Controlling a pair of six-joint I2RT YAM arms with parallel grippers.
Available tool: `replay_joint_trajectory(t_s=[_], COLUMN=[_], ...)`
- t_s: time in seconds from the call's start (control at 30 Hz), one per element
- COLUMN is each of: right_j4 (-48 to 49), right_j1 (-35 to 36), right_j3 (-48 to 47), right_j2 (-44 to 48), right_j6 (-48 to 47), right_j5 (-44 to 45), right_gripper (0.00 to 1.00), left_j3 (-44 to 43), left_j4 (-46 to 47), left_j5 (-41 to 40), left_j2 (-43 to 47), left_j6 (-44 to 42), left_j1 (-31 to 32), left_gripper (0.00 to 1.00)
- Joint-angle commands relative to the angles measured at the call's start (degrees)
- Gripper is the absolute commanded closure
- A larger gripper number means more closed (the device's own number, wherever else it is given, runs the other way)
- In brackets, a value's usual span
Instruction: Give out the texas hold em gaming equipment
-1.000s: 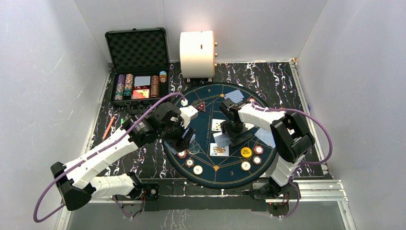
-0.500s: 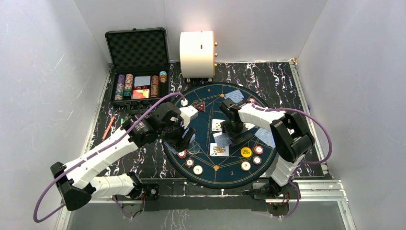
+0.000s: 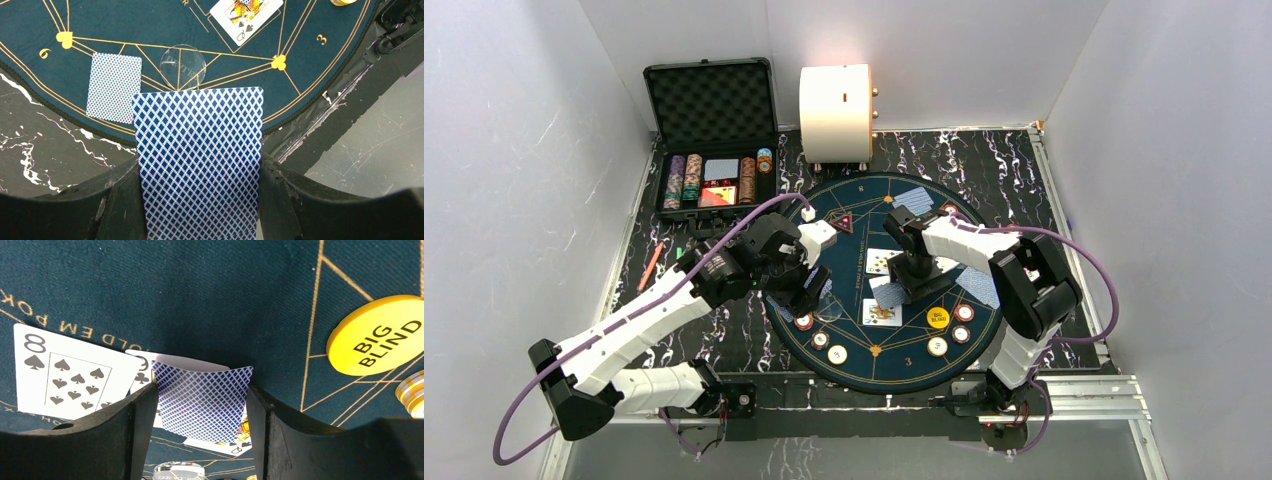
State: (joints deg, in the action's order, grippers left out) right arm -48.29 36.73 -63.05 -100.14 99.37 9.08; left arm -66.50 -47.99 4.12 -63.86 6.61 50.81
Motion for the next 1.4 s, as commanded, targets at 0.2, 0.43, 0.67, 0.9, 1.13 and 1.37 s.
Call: replay_joint_trajectory(t_s=[0.2,0.43,0.67,0.9,1.13,1.37], right_j4=[-0.9,-1.5,-2.2,-2.7,-2.7,-4.6], right_j1=[0.1,0.1,0.2,-0.5,-3.0,-5.8], right_j3=[2.6,3.2,1.6,-2.7,-10.9,-21.9], right_j2=[4.1,6.9,7.7,5.6,-1.9,-11.8], right_j6=[2.6,3.0,3.5,3.8,2.8,3.0], right_j5=[2.1,2.0,3.1,5.0,5.6,5.2], right_gripper=[0.31,0.3,0.3,0.3,0.3,0.29], left_j3=[-1.2,-1.3,-1.2,-1.0,-0.6,-0.1], left_j4=[0.6,0.8,1.0,1.0,1.0,1.0], left_j5=[1.2,1.4,1.7,1.5,1.3,1.6], left_j2=[1.1,0.7,0.6,0.8,1.1,1.6], left_j6=[0.2,0.2,0.3,0.3,0.2,0.1], left_j1=[0.3,0.3,0.3,0.3,0.3,0.3], left_gripper=[1.0,1.0,1.0,1.0,1.0,1.0])
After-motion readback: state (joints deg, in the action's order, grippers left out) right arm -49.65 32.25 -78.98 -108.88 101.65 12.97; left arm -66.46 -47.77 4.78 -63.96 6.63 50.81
